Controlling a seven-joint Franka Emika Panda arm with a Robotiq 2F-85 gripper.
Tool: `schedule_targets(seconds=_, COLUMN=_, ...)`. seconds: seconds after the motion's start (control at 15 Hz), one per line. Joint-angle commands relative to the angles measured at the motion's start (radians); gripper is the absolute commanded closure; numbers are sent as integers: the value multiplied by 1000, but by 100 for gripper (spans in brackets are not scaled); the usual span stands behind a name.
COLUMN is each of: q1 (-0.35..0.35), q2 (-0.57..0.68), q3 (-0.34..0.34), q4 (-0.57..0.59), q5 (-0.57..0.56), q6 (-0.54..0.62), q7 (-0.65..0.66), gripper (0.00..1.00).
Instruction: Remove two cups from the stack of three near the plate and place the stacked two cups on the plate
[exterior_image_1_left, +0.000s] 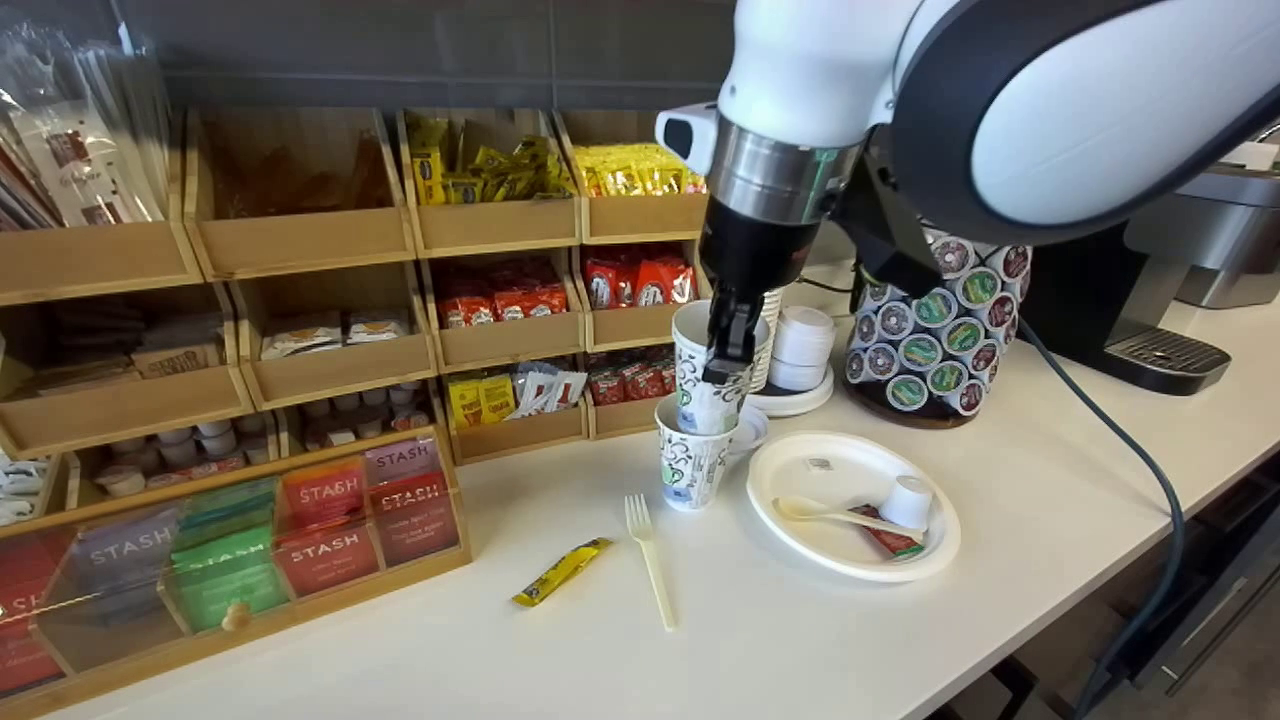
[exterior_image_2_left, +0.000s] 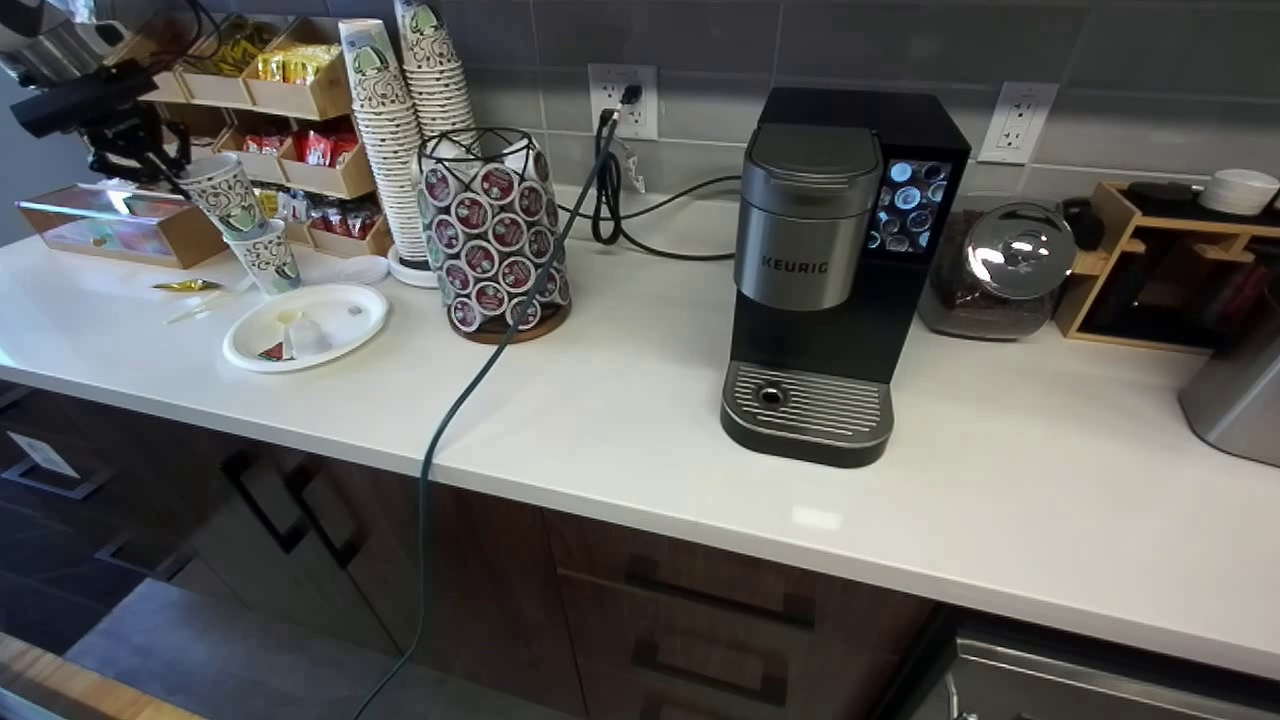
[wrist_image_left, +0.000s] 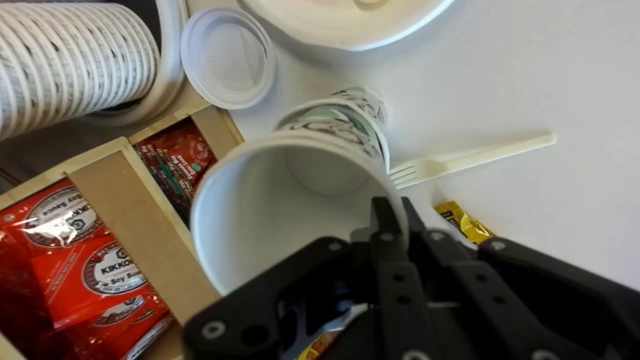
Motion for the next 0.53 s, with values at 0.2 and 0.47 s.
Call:
schedule_targets(seconds=0.2, q1=-28, q2=-340, q3=17, q4=-283, q5=156, q6=65, q7=-58, gripper=99)
schedule_targets(seconds=0.47, q1=-36, q2=-395, q3=1, q4=-323, q5=149, q6=-46, q7=-2, gripper=99)
